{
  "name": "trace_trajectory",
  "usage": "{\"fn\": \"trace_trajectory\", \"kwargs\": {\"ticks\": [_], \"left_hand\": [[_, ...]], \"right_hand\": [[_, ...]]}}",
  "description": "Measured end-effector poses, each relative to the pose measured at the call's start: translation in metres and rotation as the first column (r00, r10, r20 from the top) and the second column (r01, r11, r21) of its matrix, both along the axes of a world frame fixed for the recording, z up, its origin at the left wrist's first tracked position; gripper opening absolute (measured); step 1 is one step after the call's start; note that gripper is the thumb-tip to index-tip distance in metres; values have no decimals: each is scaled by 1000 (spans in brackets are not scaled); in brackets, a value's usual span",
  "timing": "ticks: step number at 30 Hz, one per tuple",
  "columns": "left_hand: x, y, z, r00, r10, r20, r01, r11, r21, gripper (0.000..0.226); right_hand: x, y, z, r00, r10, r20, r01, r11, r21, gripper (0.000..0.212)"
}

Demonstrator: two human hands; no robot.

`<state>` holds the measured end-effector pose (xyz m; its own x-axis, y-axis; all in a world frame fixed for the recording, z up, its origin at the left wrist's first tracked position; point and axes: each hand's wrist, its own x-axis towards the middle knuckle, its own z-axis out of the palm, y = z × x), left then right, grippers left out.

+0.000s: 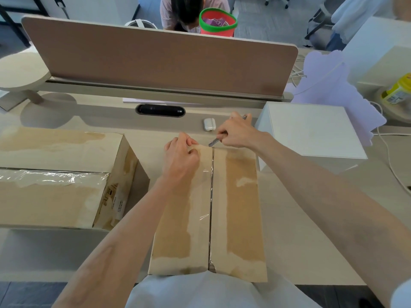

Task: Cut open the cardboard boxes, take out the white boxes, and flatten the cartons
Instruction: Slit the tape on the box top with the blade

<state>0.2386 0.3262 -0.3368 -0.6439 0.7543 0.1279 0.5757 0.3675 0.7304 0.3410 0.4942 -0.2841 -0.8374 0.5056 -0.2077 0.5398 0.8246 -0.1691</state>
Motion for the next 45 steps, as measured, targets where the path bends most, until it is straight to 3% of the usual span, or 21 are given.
{"fn": "trace_trajectory", "kwargs": {"ticks": [5,7,11,16,19,37,45], "left_hand": [[-3,2,-8,956,-136,-261,122,990,-68,18],[-4,6,-4,938,-175,-300,155,984,-87,19],[-2,13,2,993,-92,-72,89,994,-57,19],[0,14,1,999,-23,27,24,999,-35,20],[1,14,5,999,-1,48,2,1000,-22,23],[0,12,6,984,27,178,-17,998,-58,24],[0,12,12,996,-36,83,39,999,-37,19]], "right_hand": [[-7,4,5,995,94,45,-98,991,89,20],[-9,4,7,991,117,60,-124,985,123,20],[-8,4,5,998,62,31,-63,996,66,20],[-3,5,-6,994,-89,-60,83,993,-89,17],[-5,2,-8,991,-105,-78,93,986,-140,22],[-5,7,6,987,140,76,-139,990,-19,19],[6,14,0,999,19,-37,-19,1000,-6,18]]}}
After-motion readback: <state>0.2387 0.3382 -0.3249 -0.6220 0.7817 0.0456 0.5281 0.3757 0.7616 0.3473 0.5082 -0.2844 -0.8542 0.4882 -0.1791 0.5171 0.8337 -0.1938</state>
